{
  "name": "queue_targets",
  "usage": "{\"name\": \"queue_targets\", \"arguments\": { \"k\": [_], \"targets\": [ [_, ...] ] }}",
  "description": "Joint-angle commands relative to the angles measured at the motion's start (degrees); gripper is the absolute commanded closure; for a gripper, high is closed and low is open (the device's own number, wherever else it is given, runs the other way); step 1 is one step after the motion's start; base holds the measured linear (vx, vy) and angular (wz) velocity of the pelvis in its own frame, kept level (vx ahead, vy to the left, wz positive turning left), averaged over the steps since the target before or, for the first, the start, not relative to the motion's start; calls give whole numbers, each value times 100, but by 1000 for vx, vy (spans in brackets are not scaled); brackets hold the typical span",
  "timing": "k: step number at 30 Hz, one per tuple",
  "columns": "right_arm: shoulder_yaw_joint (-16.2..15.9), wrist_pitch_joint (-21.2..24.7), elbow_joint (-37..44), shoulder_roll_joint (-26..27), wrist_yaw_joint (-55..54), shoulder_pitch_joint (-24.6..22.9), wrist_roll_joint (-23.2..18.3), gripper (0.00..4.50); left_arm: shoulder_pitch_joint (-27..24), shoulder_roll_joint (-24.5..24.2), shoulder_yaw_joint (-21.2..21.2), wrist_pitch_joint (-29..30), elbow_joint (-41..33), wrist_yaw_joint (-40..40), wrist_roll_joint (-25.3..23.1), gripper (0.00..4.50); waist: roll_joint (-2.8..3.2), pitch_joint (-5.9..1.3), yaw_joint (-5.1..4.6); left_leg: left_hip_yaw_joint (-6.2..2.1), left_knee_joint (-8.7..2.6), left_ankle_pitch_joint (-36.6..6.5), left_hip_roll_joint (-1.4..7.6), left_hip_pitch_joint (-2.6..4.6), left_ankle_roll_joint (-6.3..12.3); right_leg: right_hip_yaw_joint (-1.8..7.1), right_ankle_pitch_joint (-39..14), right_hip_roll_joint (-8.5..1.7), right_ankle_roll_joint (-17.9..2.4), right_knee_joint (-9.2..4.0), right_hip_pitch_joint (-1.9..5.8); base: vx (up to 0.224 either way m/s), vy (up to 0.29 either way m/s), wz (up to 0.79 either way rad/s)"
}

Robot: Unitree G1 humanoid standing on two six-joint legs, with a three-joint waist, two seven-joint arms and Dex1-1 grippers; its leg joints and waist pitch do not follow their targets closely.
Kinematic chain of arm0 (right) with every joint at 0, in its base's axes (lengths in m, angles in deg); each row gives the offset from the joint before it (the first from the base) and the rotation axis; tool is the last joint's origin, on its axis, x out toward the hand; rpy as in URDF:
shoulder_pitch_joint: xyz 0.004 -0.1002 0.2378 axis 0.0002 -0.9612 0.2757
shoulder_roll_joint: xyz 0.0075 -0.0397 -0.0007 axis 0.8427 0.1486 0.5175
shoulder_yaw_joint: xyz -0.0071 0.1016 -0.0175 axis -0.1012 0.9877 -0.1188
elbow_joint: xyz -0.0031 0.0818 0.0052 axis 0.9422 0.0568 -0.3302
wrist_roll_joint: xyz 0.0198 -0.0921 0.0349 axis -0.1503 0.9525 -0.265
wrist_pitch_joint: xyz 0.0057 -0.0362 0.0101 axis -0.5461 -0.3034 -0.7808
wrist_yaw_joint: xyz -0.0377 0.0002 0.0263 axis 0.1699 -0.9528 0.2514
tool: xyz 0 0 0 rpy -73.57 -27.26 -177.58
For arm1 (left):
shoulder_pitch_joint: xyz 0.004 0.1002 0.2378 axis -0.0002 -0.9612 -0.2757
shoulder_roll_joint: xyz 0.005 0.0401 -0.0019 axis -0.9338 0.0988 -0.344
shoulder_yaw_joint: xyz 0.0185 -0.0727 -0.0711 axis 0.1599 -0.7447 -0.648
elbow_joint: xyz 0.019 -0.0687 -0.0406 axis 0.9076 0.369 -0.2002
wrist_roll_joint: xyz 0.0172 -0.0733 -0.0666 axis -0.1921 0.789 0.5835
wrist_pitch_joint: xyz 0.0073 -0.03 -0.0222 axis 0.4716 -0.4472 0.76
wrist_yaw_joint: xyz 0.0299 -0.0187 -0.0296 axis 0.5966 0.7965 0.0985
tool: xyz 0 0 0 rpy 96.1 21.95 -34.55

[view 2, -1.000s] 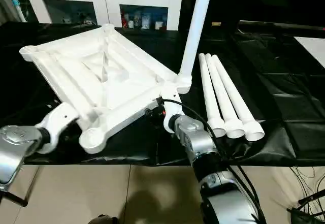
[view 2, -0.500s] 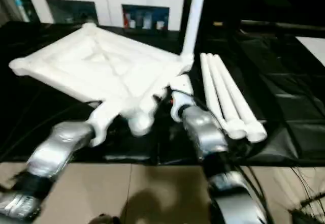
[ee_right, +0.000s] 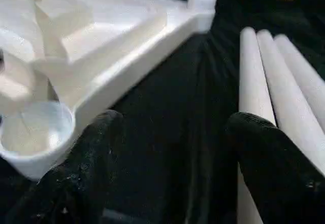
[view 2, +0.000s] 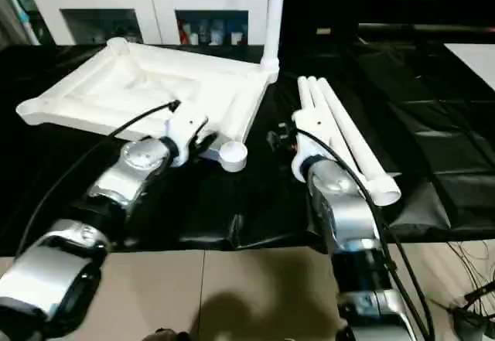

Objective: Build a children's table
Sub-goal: Pick table leg

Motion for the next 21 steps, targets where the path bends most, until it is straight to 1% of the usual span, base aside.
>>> {"name": "queue_targets", "arguments": {
  "k": [1, 2, 3, 4, 5, 6, 7, 8, 9, 10, 11, 12, 13, 15, 16, 17, 19, 20, 21],
  "targets": [
    [121, 732, 408, -48, -83, 76, -63, 95, -272, -41, -246, -68, -525, -21, 263, 228, -59, -476, 38, -93, -344, -900, 66, 202, 278, 113, 283, -197, -1486, -360, 301, 0, 0, 0],
    [121, 732, 408, -48, -83, 76, -63, 95, -272, -41, -246, -68, -525, -21, 263, 228, -43, -478, 37, -91, -343, -917, 78, 214, 295, 116, 225, -205, -1505, -354, 298, 0, 0, 0],
    [322, 1058, 387, -51, -156, 227, -225, 68, -617, -109, -214, 92, -1206, 184, 339, 229, -70, -469, 33, -77, -344, -963, 91, 226, 318, 127, 88, -205, -1516, -373, 279, 0, 0, 0],
    [402, 1066, 277, -74, -242, 322, -211, 68, -813, -163, -169, 283, -1615, 383, 402, 229, -103, -467, 41, -83, -352, -962, 102, 219, 338, 126, 19, -225, -1536, -367, 293, 0, 0, 0],
    [459, 1083, 202, -94, -316, 391, -195, 61, -933, -209, -132, 353, -1837, 543, 476, 229, -72, -463, 41, -70, -348, -917, 106, 213, 344, 130, -126, -222, -1531, -378, 264, 0, 0, 0],
    [439, 1131, 56, -202, -350, 517, -97, 56, -1225, -325, -76, 512, -2420, 886, 683, 229, -88, -455, 60, -65, -354, -966, 114, 244, 229, 130, -367, -214, -1482, -375, 234, 0, 0, 0],
    [412, 1162, 48, -237, -346, 544, -68, 56, -1315, -333, -119, 577, -2591, 913, 764, 229, -71, -444, 55, -61, -366, -1006, 113, 238, 194, 133, -467, -210, -1450, -388, 223, 0, 0, 0],
    [384, 1156, 48, -253, -343, 556, -43, 42, -1392, -335, -175, 661, -2734, 869, 812, 229, -54, -439, 53, -58, -369, -1079, 120, 254, 134, 135, -563, -206, -1411, -395, 206, 0, 0, 0],
    [301, 1072, 68, -288, -299, 555, 11, 19, -1521, -339, -258, 608, -2927, 642, 766, 229, -21, -426, 64, -58, -378, -1255, 121, 280, 22, 144, -714, -195, -1315, -415, 179, 0, 0, 0],
    [240, 1038, 108, -312, -258, 544, 56, 17, -1618, -339, -307, 477, -3039, 478, 711, 229, -5, -421, 67, -66, -394, -1361, 116, 273, -63, 147, -784, -192, -1210, -424, 183, 0, 0, 0],
    [240, 1063, 122, -300, -253, 527, 52, 17, -1711, -297, -365, 583, -3150, 345, 727, 229, -11, -426, 72, -73, -399, -1378, 120, 266, -96, 146, -763, -191, -1161, -425, 194, 0, 0, 0],
    [252, 1133, 157, -271, -248, 493, 40, 17, -1880, -212, -470, 803, -3354, 116, 768, 229, 29, -425, 73, -83, -411, -1431, 124, 267, -178, 147, -701, -187, -1096, -415, 189, 0, 0, 0],
    [302, 1183, 156, -229, -269, 478, 1, 17, -1973, -142, -524, 927, -3450, -45, 767, 229, 5, -422, 65, -76, -410, -1467, 117, 267, -207, 149, -665, -182, -1078, -414, 193, 0, 0, 0],
    [345, 1275, 58, -203, -320, 501, 12, 17, -2190, -100, -444, 971, -3698, -111, 710, 229, -2, -430, 74, -78, -403, -1409, 103, 256, -206, 152, -659, -182, -1031, -424, 197, 0, 0, 0],
    [342, 1299, -87, -219, -323, 555, 20, 17, -2300, -134, -307, 967, -3870, -39, 621, 229, -5, -433, 79, -83, -406, -1372, 105, 245, -202, 150, -632, -188, -1018, -420, 206, 0, 0, 0],
    [365, 1300, -397, -253, -402, 693, 55, 17, -2437, -165, -168, 1243, -4198, 143, 647, 229, -19, -439, 84, -84, -405, -1324, 110, 248, -198, 147, -615, -187, -999, -420, 198, 0, 0, 0],
    [417, 1277, -615, -265, -446, 798, 43, 9, -2493, -177, -115, 1456, -4382, 269, 719, 229, 2, -438, 85, -64, -389, -1348, 101, 266, -248, 148, -638, -171, -1052, -418, 163, 0, 0, 0],
    [435, 1336, -833, -295, -450, 924, 27, 9, -2506, -262, -41, 1543, -4462, 364, 679, 229, 0, -430, 87, -65, -393, -1362, 94, 257, -249, 150, -676, -171, -1036, -426, 166, 0, 0, 0],
    [448, 1349, -924, -305, -452, 978, 9, 9, -2520, -308, -2, 1593, -4514, 412, 664, 229, -14, -437, 99, -72, -394, -1375, 92, 258, -262, 147, -720, -179, -1019, -415, 172, 0, 0, 0]
  ]
}}
